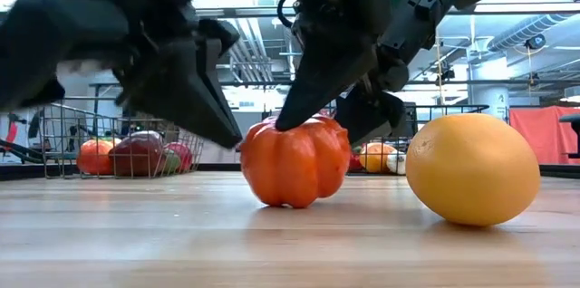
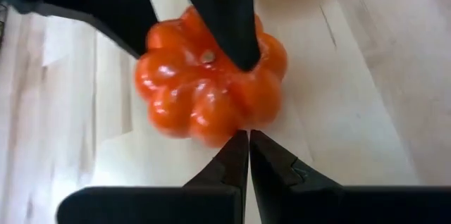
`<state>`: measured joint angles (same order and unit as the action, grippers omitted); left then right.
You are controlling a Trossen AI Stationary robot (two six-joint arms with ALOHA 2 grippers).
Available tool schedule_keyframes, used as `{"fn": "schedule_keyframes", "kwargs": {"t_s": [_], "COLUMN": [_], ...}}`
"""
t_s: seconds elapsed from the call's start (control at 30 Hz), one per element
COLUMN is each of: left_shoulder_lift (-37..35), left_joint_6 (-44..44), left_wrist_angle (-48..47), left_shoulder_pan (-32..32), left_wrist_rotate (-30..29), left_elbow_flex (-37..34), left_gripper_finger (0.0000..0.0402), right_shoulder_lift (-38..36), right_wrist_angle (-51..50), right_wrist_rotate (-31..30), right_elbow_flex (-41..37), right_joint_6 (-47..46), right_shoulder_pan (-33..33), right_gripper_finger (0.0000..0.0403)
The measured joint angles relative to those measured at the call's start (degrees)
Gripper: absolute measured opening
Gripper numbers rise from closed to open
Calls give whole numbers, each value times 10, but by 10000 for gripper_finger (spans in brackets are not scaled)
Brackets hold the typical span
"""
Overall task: Sort produce into baskets
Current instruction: Put the pumpkin into the black wire basket
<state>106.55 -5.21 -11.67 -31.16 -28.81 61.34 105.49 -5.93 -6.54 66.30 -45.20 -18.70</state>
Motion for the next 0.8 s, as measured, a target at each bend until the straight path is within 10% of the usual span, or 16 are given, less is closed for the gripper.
{"fn": "schedule_keyframes", "kwargs": {"t_s": [0.8], "left_shoulder_lift": [-258], "left_joint_6": [-12], "left_wrist_angle": [-130], "left_shoulder_pan": [-59], "left_wrist_rotate": [-143], "left_elbow_flex": [-3], "left_gripper_finger": [0], "right_shoulder_lift": [-121], "right_wrist_angle": [-48], "right_wrist_rotate": [-110], "right_elbow_flex": [0], "right_joint_6": [84], "right_shoulder_pan": [-4], "right_gripper_finger": [308]}}
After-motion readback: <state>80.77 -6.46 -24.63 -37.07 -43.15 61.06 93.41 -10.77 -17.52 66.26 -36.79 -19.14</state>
